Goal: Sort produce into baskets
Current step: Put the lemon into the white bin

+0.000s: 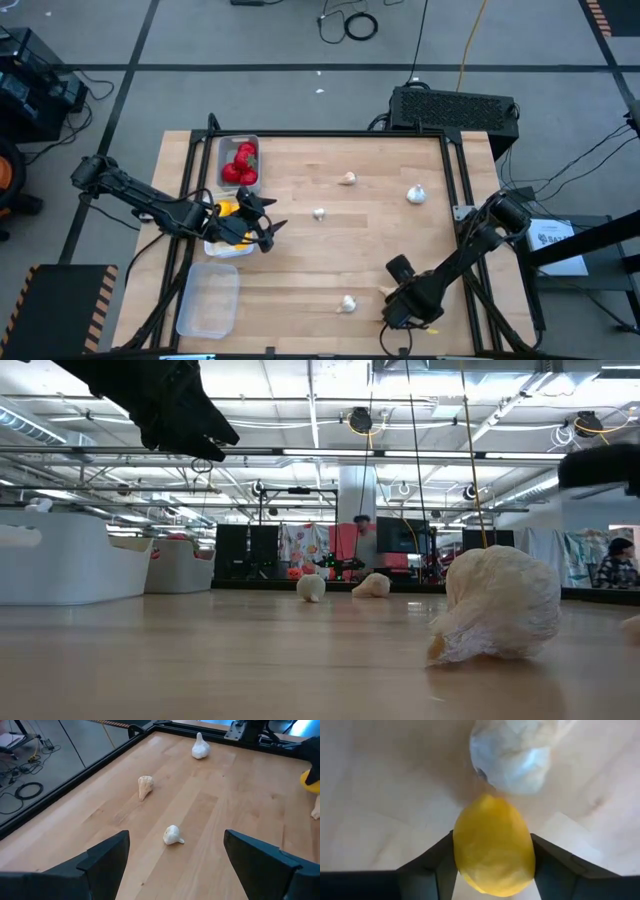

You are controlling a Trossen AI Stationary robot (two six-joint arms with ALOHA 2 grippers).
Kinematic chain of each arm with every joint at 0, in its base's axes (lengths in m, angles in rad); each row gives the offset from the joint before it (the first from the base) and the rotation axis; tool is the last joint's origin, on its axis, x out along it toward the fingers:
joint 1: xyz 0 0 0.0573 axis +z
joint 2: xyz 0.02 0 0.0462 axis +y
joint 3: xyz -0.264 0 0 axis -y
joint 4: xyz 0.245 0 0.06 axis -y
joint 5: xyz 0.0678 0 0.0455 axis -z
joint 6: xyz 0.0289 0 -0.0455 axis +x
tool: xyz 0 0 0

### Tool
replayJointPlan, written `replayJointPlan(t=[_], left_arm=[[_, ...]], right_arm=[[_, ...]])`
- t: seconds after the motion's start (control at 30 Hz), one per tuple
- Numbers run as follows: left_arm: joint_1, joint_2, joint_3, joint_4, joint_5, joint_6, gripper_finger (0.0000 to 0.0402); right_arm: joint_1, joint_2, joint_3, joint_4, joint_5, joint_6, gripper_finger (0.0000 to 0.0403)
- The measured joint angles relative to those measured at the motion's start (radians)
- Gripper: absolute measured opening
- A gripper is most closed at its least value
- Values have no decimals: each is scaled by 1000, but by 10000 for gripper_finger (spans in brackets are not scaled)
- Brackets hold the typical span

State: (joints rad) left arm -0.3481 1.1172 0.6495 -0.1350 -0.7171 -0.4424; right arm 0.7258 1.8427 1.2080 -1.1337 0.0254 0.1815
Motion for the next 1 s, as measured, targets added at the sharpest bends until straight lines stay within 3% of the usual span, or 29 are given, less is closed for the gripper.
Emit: replayJointPlan(t=[0.33,0.57,0.7,0.87,1.0], left_arm=[[0,0,0,0,0,0,331],[-1,8,0,24,6,-23,331],[-17,87,0,177,40,-10,331],[-47,255,0,495,233,86,331],[-61,390,0,793,354,18,331]], right_arm=[[0,0,199,-220,0,78,187],[0,0,312,-225,22,107,187],[0,0,332,-133,148,92,187],[-23,0,332,22,406,-40,187],[-65,0,332,118,622,-141,187]])
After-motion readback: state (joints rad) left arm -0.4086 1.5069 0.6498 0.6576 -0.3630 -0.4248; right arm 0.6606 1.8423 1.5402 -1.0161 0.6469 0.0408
